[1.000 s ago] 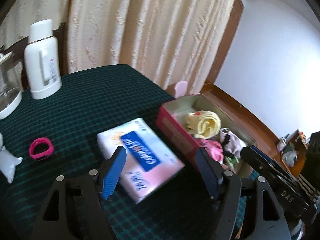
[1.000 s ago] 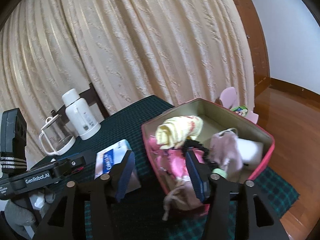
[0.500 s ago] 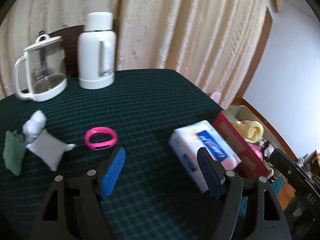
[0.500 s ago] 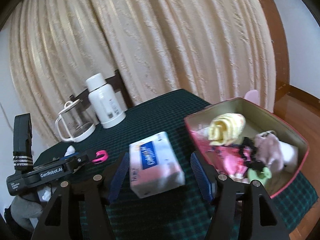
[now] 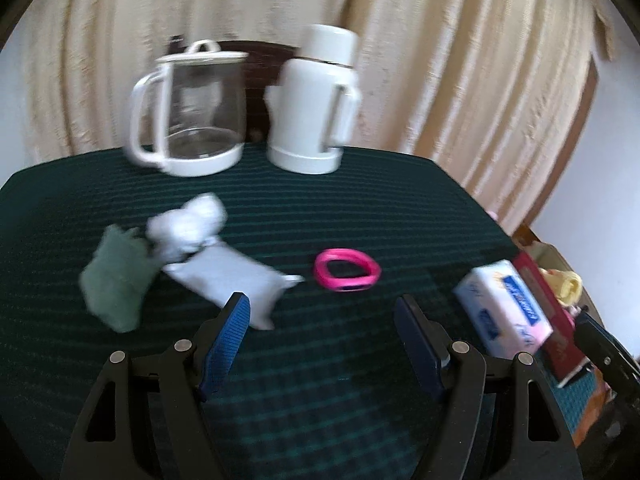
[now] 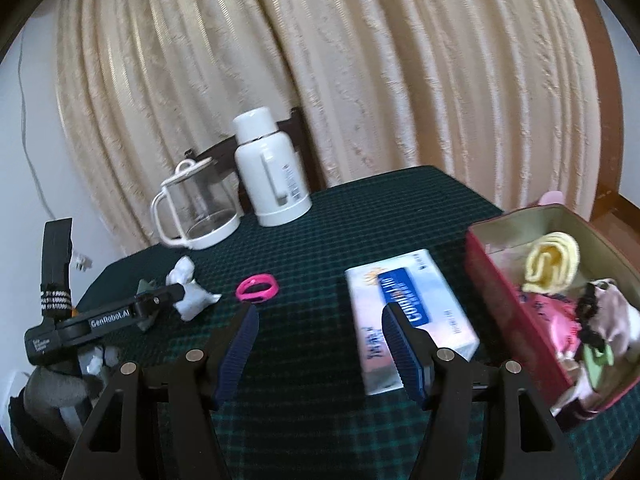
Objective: Organize soft objects
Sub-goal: 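Move both grippers back over the remaining items on the table, then grasp the green knit cuff with the left gripper and lift it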
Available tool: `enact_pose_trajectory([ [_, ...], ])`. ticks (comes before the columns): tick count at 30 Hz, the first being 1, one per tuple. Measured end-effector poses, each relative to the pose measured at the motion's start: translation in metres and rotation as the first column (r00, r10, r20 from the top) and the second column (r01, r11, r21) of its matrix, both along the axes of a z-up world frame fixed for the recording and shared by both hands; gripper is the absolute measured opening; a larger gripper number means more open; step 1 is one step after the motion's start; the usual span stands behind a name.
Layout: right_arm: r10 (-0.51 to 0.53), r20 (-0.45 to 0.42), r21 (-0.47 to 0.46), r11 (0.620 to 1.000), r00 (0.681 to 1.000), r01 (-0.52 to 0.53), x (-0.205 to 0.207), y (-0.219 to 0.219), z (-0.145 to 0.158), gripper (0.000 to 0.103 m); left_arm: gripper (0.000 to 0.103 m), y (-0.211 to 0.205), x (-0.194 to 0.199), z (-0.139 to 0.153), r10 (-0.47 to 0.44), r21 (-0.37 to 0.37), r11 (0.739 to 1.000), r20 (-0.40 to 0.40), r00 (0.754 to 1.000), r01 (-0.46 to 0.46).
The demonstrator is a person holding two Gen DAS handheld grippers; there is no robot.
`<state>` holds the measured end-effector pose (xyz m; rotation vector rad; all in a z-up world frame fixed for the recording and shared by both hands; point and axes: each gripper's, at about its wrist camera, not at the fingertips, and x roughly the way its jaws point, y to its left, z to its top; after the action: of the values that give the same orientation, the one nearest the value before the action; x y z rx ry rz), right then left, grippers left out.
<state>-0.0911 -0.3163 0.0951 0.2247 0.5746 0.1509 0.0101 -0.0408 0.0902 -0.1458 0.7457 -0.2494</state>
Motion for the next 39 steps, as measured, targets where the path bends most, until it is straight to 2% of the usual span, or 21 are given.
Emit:
enact_pose_trajectory([
  [11,0.086,-0.059,-0.021,0.996,0.995,-0.087,0.019,0.045,-0.012,0.069,0.075,0.091,0.014,-0.018,0.177,0.034,0.984,-0.027,0.984,-0.176],
  [18,0.13,-0.099,-0.03,0.991,0.987,-0.133,0.031,0.061,-0.019,0.069,0.076,0.128,0.035,-0.037,0.236,0.085,0.969,-0.069,0.969,-0.23],
  [23,0.149,-0.132,-0.01,0.988,0.98,-0.152,0.041,0.065,-0.025,0.069,0.076,0.143,0.049,-0.048,0.252,0.109,0.964,-0.094,0.963,-0.242],
  [29,0.177,-0.156,0.004,0.984,0.972,-0.178,0.053,0.071,-0.029,0.069,0.076,0.144,0.063,-0.059,0.216,0.093,0.974,-0.126,0.968,-0.205],
  [35,0.205,-0.173,0.008,0.978,0.963,-0.206,0.064,0.082,-0.031,0.069,0.075,0.149,0.072,-0.069,0.229,0.084,0.972,-0.128,0.965,-0.22],
  [38,0.223,-0.18,0.0,0.974,0.958,-0.227,0.069,0.091,-0.031,0.069,0.066,0.152,0.074,-0.073,0.236,0.072,0.971,-0.128,0.963,-0.229],
  [39,0.23,-0.18,-0.005,0.972,0.956,-0.235,0.071,0.094,-0.031,0.069,0.058,0.153,0.073,-0.073,0.236,0.07,0.971,-0.125,0.964,-0.229],
])
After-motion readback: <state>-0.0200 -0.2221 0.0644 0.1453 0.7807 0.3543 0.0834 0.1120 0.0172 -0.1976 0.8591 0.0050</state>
